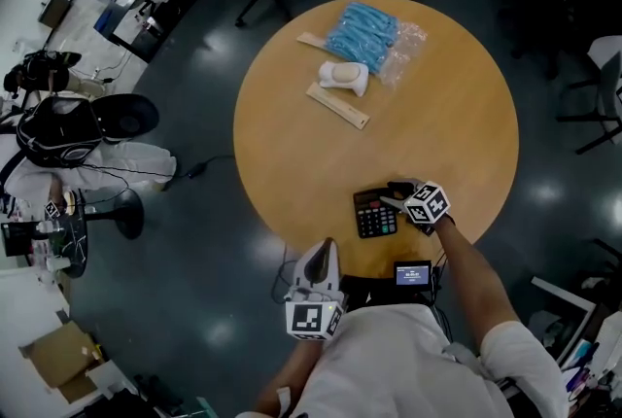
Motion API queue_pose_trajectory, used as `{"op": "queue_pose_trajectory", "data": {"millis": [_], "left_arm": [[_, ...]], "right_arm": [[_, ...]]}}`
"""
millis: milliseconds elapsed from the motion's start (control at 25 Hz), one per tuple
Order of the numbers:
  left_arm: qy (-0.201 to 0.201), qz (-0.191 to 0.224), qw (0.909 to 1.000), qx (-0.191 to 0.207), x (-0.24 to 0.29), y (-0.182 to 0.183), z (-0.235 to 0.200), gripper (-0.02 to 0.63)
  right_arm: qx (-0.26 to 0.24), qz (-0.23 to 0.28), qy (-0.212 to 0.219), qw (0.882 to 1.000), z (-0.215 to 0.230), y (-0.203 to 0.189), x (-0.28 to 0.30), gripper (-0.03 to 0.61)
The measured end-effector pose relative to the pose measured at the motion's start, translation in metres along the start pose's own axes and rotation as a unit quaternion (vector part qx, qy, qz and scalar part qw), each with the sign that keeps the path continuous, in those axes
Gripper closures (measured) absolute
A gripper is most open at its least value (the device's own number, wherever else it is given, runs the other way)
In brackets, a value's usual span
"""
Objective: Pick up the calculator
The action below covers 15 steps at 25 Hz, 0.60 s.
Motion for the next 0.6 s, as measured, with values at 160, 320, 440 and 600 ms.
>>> {"op": "queue_pose_trajectory", "data": {"millis": [160, 320, 440, 600], "left_arm": [[0.003, -0.003, 1.0000, -0.002, 0.000, -0.002, -0.002, 0.607], [0.007, -0.001, 1.0000, -0.002, -0.001, -0.003, -0.002, 0.607], [0.002, 0.005, 1.0000, -0.003, -0.001, -0.002, 0.000, 0.607], [-0.005, 0.016, 0.9999, 0.000, -0.001, 0.002, 0.005, 0.607]], "right_arm": [[-0.003, -0.022, 0.016, 1.000, -0.006, -0.003, 0.010, 0.411], [0.008, -0.021, 0.027, 0.999, -0.012, -0.004, 0.004, 0.449], [0.002, -0.006, 0.022, 1.000, -0.025, -0.003, -0.009, 0.491], [-0.009, 0.031, -0.018, 0.999, -0.048, -0.005, -0.028, 0.511]]}}
Point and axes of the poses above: the fingertips, and each gripper's own axes: x forward along the fingers, z to its right, y out of its top, the point moved 1 cm from there along -x, backward along the fingers, and after that the axes turned 15 degrees about x, right-handed, at the moved point
